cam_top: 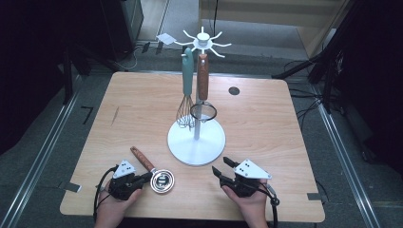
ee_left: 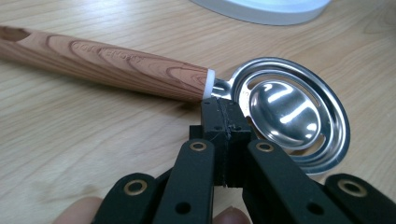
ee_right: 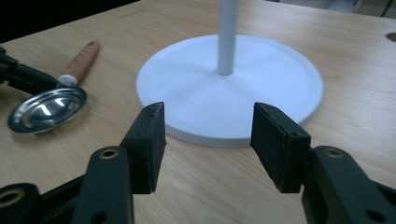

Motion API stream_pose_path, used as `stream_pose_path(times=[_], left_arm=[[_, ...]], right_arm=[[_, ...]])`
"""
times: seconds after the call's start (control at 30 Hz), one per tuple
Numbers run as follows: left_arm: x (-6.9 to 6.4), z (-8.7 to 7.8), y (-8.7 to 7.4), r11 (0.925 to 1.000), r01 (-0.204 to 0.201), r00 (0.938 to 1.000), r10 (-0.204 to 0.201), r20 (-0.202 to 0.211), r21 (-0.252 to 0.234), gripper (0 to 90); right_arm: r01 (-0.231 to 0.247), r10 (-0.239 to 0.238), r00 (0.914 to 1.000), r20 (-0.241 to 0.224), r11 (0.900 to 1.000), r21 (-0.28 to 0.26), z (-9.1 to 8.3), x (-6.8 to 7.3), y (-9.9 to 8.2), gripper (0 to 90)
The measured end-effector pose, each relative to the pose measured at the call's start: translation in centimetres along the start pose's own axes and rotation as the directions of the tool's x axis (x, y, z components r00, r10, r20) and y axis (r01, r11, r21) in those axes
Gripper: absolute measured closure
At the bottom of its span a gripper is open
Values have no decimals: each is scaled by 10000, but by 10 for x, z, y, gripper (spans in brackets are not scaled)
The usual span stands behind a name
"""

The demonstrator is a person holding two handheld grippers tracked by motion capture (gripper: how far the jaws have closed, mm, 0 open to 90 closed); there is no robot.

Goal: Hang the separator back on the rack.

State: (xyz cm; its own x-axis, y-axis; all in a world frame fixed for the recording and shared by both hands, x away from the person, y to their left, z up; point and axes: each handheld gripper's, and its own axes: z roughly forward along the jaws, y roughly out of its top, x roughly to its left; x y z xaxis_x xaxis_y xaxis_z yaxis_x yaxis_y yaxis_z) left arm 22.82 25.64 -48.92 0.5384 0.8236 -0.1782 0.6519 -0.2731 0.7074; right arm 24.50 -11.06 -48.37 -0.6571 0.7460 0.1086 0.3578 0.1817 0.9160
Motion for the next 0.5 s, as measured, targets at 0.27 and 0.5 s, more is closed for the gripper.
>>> stream_pose_path(times=[0.27,0.5], left_arm=[[-15,8,2,9998,-207,9995,206,245,34,900],[-25,14,4,9992,-400,9985,397,379,52,900]], right_arm=[[-121,152,9940,-1082,9995,292,21,27,2,632],[156,72,9701,-2425,9956,920,45,57,5,851]])
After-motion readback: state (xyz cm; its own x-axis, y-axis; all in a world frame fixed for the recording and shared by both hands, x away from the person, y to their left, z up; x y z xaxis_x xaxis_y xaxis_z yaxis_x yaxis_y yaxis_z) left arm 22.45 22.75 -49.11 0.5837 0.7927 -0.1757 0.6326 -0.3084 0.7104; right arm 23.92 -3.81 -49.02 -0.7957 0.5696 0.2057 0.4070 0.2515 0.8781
